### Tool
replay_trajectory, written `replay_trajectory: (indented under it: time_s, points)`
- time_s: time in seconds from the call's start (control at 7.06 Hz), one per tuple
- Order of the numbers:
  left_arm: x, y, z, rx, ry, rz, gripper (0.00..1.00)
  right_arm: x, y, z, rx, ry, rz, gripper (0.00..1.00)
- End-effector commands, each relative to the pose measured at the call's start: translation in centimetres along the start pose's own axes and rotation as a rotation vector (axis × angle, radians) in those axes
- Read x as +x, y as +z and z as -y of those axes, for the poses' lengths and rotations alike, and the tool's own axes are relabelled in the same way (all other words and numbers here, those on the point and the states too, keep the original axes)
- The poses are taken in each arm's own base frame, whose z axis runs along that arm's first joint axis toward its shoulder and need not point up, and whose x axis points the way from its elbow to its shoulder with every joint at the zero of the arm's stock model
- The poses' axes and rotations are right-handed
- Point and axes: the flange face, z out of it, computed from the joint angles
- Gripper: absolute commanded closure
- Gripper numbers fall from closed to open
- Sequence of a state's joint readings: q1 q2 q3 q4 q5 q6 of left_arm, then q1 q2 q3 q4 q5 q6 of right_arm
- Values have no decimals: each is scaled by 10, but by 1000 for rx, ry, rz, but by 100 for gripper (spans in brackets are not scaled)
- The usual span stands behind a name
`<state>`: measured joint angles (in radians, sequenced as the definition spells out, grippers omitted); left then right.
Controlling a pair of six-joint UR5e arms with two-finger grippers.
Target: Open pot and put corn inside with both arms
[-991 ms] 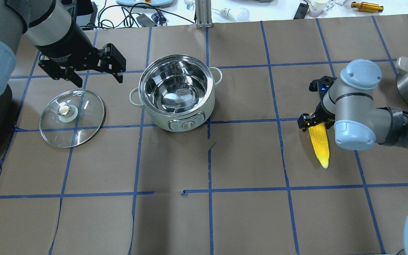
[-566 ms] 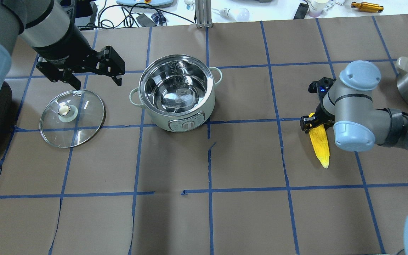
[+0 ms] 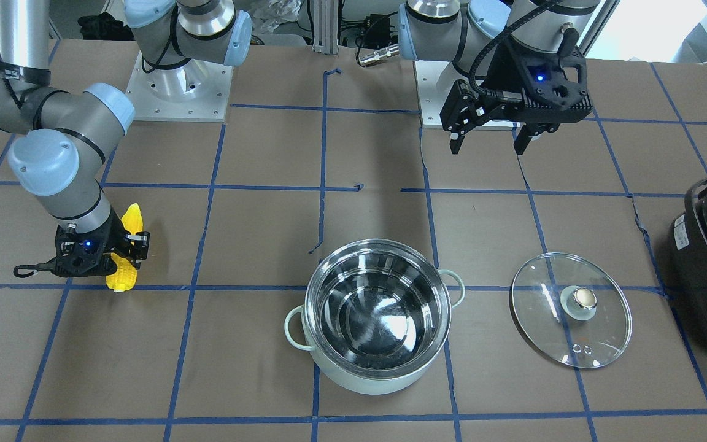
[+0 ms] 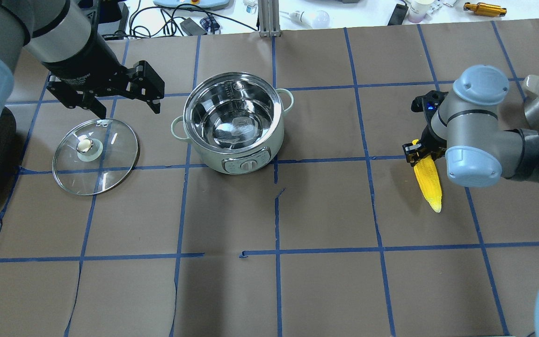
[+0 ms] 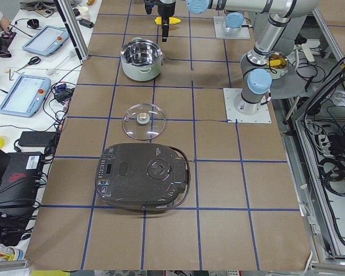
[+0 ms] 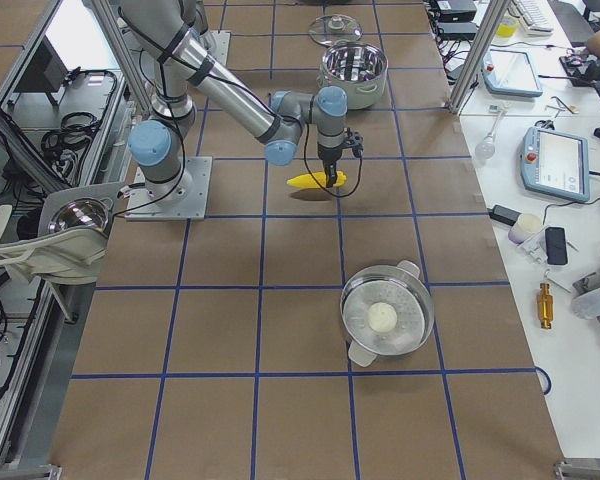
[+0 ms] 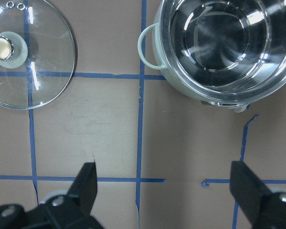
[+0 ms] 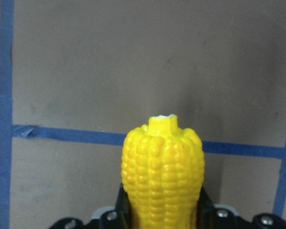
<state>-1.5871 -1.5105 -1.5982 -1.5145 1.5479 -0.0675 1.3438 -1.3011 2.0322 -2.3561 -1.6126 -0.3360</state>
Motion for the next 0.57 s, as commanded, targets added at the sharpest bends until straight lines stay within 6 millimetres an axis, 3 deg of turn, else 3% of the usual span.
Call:
replay_trajectory:
  time_s: [0.0, 0.14, 0.42]
  points:
    - [-1, 0, -1, 0, -2, 0, 0, -2, -54, 39, -21, -16, 17, 100]
    - [-2, 0, -1, 0, -2, 3, 0, -29, -79, 53, -29, 50, 49, 100]
    - [-1, 2, -2, -3, -7, -3, 0, -111, -139, 79, -20, 198, 64, 100]
